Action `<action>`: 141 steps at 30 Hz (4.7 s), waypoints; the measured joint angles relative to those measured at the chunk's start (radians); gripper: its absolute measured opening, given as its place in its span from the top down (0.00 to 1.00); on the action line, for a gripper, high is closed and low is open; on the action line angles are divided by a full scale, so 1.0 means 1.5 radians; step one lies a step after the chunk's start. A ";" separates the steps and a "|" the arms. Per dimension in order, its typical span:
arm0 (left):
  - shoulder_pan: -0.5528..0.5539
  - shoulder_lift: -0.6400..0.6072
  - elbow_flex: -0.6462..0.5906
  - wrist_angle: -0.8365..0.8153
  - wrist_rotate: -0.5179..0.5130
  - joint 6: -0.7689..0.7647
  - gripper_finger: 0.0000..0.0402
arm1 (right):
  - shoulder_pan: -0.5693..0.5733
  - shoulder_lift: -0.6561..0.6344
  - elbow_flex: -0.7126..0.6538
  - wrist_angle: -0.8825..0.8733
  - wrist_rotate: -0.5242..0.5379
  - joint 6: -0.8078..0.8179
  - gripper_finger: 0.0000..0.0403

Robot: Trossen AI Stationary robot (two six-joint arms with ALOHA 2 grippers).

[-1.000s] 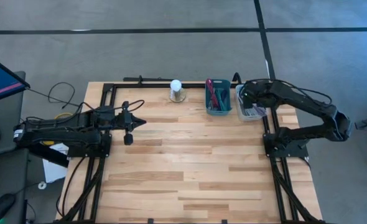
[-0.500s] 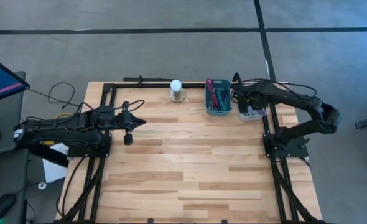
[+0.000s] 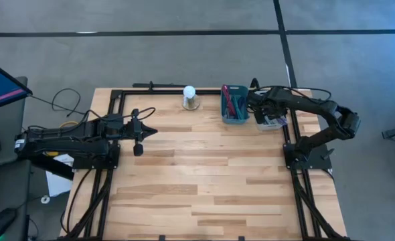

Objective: Pick & Place USB Port
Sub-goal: Put the green charger cable into the gray bin, then return to Home Position

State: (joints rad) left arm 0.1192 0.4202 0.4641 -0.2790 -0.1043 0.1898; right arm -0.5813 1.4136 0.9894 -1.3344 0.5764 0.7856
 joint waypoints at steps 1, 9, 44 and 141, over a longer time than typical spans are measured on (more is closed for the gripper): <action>0.000 0.000 0.000 0.000 0.000 0.000 0.96 | 0.002 -0.002 0.000 0.000 0.000 -0.001 0.83; 0.000 0.000 0.000 0.003 0.000 0.000 0.96 | 0.029 -0.034 0.045 -0.058 -0.002 -0.007 0.74; 0.000 0.000 0.000 0.134 0.000 -0.005 0.96 | 0.302 -0.079 0.245 -0.057 -0.040 -0.052 0.73; -0.001 -0.280 0.135 -0.098 0.477 -0.115 0.96 | 0.644 -0.939 -0.254 0.519 -0.031 -0.418 0.73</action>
State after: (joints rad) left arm 0.1181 0.0006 0.6661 -0.4261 0.6105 0.0173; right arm 0.3847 0.0048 0.6078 -0.5564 0.5305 0.1581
